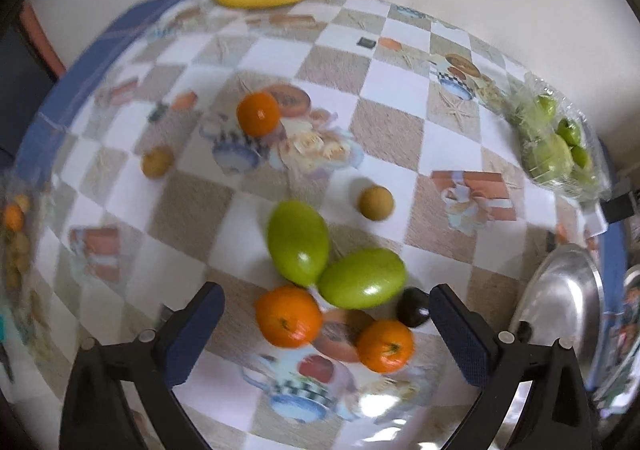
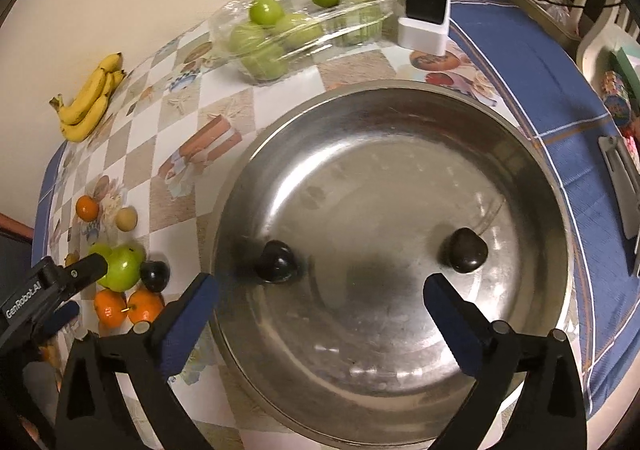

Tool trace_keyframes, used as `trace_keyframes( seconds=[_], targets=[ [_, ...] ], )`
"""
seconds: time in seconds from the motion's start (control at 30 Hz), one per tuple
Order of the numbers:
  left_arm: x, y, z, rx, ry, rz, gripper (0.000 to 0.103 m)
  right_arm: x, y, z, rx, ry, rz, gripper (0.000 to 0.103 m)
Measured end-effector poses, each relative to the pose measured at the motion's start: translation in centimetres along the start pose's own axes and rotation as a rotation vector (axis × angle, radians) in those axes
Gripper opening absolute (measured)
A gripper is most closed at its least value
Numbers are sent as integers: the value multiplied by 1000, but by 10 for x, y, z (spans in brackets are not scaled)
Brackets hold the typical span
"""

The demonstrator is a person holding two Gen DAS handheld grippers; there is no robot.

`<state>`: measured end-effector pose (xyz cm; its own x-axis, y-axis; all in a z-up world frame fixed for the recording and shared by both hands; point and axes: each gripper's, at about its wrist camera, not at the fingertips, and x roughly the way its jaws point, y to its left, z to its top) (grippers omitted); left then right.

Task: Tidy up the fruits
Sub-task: 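Move both tools back toward the fruit beside the oranges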

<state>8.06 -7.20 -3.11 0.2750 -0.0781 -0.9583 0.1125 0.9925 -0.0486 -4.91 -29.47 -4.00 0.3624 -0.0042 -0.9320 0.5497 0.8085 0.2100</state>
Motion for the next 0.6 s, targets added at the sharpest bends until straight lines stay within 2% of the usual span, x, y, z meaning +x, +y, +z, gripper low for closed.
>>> trace_keyframes(
  seconds=[0.1,0.37,0.6],
  targets=[
    [0,6,2,4,-12,5,103,-2,2,0,1,-13,7,103],
    [-1,40,11,-85,-41,-8,103,-15,13,5,-8,-95,30,103],
    [-6,69,19,-135,-74,-6,103,-23,41,10,-14,-137,138,103]
  ],
)
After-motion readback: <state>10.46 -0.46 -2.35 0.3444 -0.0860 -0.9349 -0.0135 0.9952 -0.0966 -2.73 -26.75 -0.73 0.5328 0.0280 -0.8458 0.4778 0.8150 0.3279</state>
